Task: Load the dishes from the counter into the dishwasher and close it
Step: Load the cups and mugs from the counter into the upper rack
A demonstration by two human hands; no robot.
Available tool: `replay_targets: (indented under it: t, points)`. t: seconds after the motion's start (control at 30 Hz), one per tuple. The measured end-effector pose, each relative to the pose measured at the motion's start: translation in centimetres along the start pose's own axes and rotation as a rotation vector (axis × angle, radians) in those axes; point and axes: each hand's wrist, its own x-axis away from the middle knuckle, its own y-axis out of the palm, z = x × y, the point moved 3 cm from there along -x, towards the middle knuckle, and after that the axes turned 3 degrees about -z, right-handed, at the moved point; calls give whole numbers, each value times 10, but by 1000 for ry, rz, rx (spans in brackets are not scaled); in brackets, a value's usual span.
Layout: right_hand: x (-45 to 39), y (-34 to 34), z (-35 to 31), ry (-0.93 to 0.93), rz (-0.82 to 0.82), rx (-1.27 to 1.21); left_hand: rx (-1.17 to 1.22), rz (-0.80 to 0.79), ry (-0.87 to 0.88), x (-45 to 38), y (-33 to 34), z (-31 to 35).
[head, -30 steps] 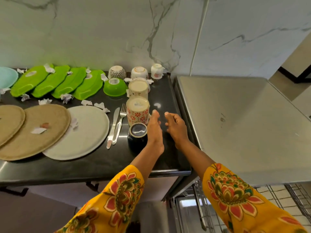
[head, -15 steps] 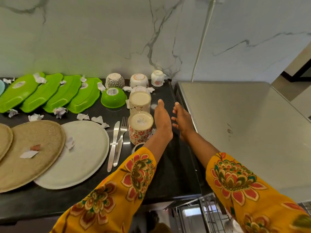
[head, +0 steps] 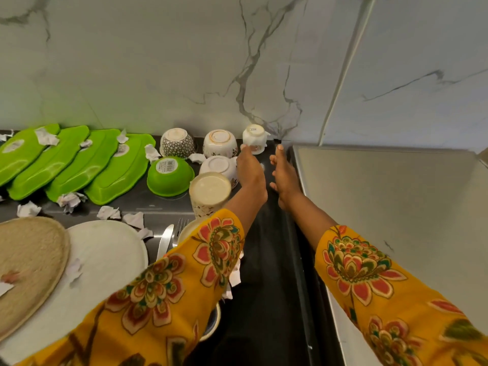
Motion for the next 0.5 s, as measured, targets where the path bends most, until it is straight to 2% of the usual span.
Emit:
replay_targets:
  t: [0.1,0.23,0.37,0.43,0.5]
  points:
    - [-27,1,-4,-37,-52,-9,82,9,-31,-28,13,-5]
    - [-64,5,-7,-73,-73,21,-85,-148,-130,-51,34,-5]
    - [-94,5,-9,-76,-109,33,-17,-122,-124,-79,42,-7]
    - [-105,6,-11,-60,-132,22,47,-59,-71,-92,43,-7]
    - [-115,7,-10,-45,-144,27,16,3,-72,-89,44,-1]
